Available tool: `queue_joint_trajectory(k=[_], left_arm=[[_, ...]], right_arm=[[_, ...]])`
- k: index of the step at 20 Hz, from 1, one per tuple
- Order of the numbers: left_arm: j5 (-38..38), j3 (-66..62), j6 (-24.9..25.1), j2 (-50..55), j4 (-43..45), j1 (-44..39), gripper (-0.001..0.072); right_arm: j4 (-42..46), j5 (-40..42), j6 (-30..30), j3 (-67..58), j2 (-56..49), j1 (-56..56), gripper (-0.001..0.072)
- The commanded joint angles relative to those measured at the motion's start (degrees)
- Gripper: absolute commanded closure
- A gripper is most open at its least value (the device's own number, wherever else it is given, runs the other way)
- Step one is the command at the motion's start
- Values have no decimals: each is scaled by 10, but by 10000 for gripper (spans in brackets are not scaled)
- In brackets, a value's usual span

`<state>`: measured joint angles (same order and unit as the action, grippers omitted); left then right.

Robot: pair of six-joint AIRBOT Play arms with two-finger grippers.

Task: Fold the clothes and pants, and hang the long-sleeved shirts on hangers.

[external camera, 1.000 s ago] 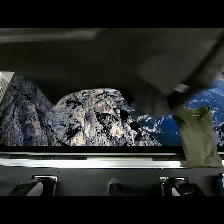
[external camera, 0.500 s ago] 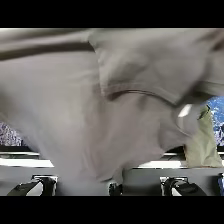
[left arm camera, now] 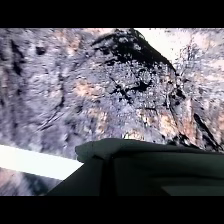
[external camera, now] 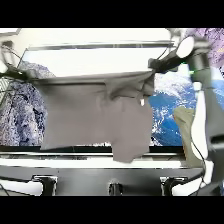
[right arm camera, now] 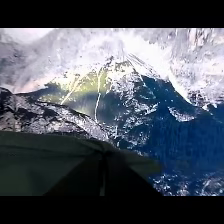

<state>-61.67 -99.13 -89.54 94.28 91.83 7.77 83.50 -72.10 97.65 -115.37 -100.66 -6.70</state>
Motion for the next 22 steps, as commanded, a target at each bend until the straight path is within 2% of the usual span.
queue_joint_trajectory(k=[1,3,4,5,6,7,10,14,17,22], left_arm=[[94,2,0,103,-8,-16,691],[108,1,0,124,-8,-27,657],[107,1,0,125,-8,-32,525],[100,0,0,121,-8,-32,323],[83,-7,0,115,-8,-32,189],[61,-17,0,107,-8,-27,171],[-4,-31,-9,50,-29,2,172],[-46,47,-9,-76,-49,57,171],[-37,210,-9,-205,-91,117,171],[-26,434,-9,-370,-109,173,174]], right_arm=[[-22,59,19,-1,-122,0,672],[-36,66,30,-1,-150,0,573],[-47,61,30,-1,-154,0,479],[-56,51,29,-1,-152,1,355],[-60,37,23,-1,-144,1,260],[-59,15,2,-1,-132,2,222],[-16,-77,-90,-1,-68,2,223],[-110,-136,-137,36,19,79,227],[-194,-136,-183,194,94,158,226],[-295,-59,-271,466,149,226,224]])
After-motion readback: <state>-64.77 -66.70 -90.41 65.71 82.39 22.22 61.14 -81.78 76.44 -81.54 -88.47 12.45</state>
